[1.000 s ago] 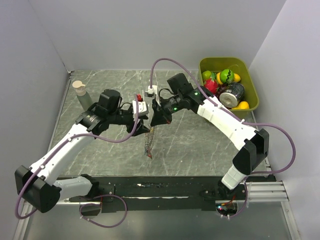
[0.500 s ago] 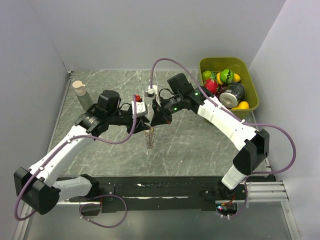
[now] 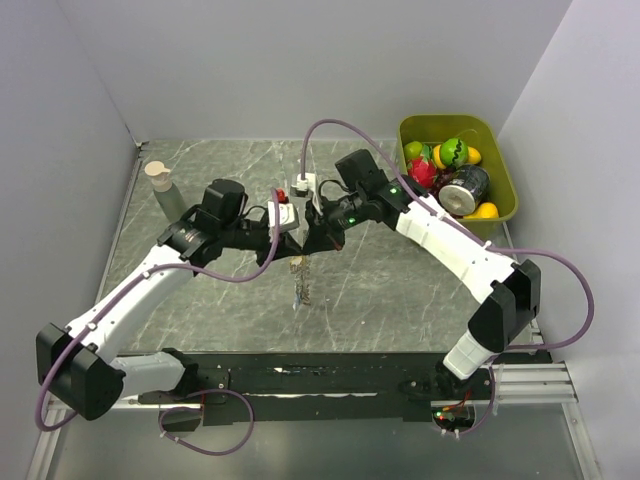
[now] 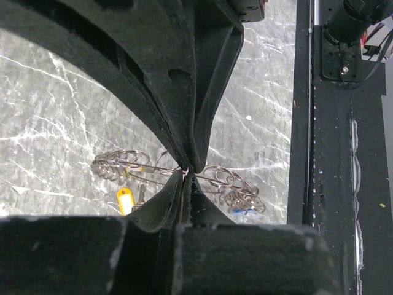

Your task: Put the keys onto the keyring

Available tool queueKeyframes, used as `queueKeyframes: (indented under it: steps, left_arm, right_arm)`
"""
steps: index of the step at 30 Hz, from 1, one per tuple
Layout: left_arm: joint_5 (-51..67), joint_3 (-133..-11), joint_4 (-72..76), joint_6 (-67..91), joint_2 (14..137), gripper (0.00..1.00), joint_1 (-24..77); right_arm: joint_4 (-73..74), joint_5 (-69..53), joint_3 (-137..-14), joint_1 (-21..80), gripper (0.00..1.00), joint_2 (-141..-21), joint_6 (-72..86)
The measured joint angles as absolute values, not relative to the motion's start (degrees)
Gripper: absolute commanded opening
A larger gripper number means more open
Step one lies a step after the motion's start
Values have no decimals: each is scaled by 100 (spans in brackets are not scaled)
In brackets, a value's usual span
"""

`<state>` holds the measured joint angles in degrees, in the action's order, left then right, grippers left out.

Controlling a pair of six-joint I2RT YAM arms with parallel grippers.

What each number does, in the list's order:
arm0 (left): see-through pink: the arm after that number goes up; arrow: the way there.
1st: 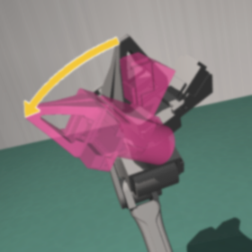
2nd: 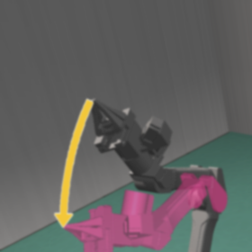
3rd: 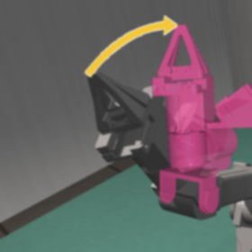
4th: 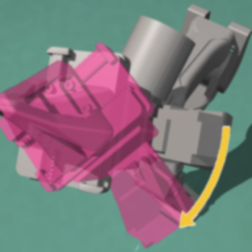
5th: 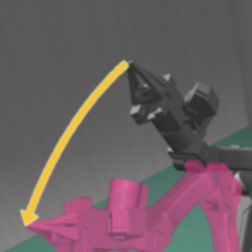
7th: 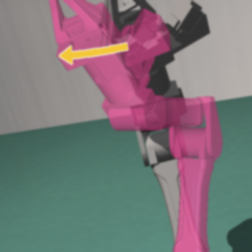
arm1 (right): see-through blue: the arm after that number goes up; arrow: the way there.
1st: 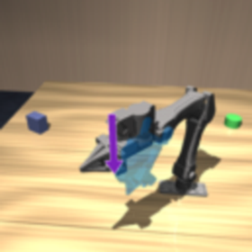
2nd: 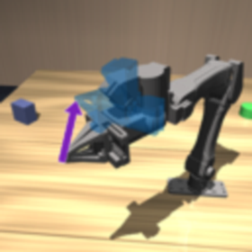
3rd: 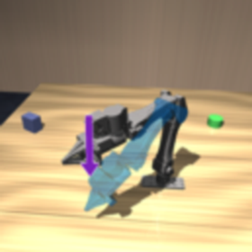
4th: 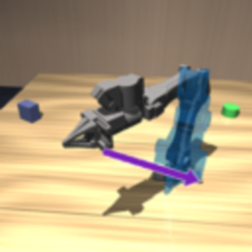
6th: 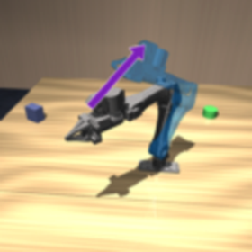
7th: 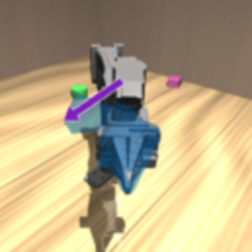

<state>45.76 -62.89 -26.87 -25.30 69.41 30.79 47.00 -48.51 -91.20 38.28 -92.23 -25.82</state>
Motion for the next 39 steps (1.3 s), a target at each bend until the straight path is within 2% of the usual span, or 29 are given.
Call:
queueKeyframes:
  steps: [1,2,5,8,10,15,19,24,27,31,35,39]
  left_arm:
    - [4571,-6272,-2661,-2515,6921,1,3079]
    - [4567,-6228,-2602,-2480,6884,1,3079]
    - [4510,-5992,-2425,-2414,6674,1,3079]
    - [4355,-5581,-2259,-2259,6294,1,3057]
    - [4139,-5256,-2018,-2062,5959,1,3022]
    - [3481,-4495,-1516,-1490,4908,1,2672]
    - [2993,-4357,-1396,-1184,4377,1,2294]
    - [2368,-4372,-1411,-967,4211,1,1922]
    - [1944,-4410,-1479,-821,4259,1,1719]
    - [1415,-4565,-1459,-631,4316,1,1516]
    - [1260,-4661,-1385,-526,4316,1,1413]
    - [1256,-4663,-1374,-504,4327,1,1400]
  right_arm:
    - [4648,-4840,-9076,3828,15,-9192,-2554]
    - [4591,-4827,-9030,3828,34,-9161,-2508]
    - [4128,-4696,-8691,3813,61,-8934,-2248]
    - [3544,-4558,-8195,3715,73,-8567,-1929]
    - [3155,-4429,-7837,3562,75,-8289,-1717]
    - [2484,-3970,-7467,3089,87,-8103,-1188]
    - [2200,-3511,-7463,3048,89,-8453,-816]
    - [2246,-2596,-7644,3452,89,-9441,-370]
    - [2486,-2016,-8095,3844,83,-10189,-19]
    - [2705,-1505,-8707,4272,68,-10960,517]
    - [2882,-1306,-9139,4501,62,-11500,945]
    - [2993,-1162,-9255,4528,52,-11841,1219]
